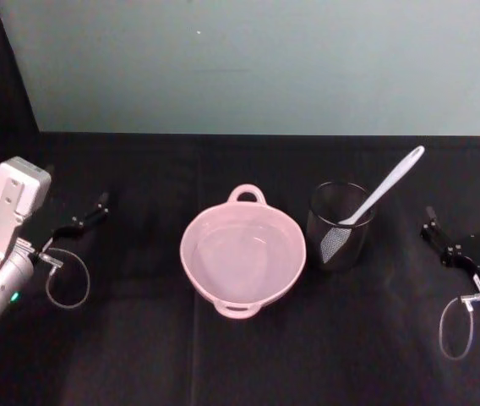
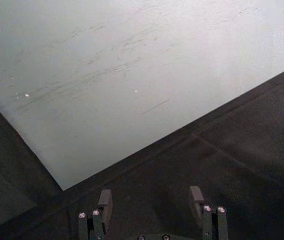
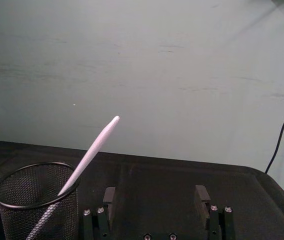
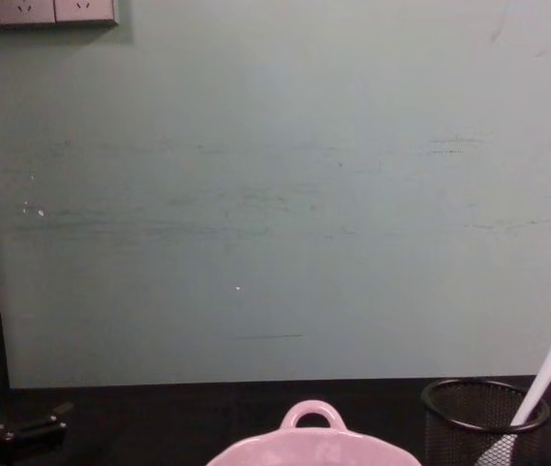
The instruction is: Use the one hand to pick up the spoon and stir the clear water in the bowl.
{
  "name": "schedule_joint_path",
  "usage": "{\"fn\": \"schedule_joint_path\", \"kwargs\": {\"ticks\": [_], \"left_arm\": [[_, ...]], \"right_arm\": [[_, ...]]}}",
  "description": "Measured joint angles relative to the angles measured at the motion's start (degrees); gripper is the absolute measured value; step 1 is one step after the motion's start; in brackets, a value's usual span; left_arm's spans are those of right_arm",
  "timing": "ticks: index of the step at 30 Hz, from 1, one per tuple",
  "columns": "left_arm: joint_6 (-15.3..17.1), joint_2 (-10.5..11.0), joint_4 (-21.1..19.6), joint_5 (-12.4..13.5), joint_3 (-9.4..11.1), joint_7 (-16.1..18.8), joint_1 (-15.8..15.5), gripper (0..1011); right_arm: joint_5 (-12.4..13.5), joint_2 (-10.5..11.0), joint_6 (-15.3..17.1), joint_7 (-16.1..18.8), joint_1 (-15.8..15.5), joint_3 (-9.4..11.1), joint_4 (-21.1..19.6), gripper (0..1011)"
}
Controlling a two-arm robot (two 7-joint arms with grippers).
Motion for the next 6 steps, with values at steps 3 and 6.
{"fn": "schedule_joint_path", "kwargs": {"ticks": [3, 6], "left_arm": [[0.0, 0.0, 0.0, 0.0, 0.0, 0.0, 0.0, 1011], [0.0, 0.0, 0.0, 0.0, 0.0, 0.0, 0.0, 1011]], "right_arm": [[0.0, 0.0, 0.0, -0.1, 0.0, 0.0, 0.0, 1002], [0.0, 0.0, 0.0, -0.1, 0.0, 0.0, 0.0, 1003]]}}
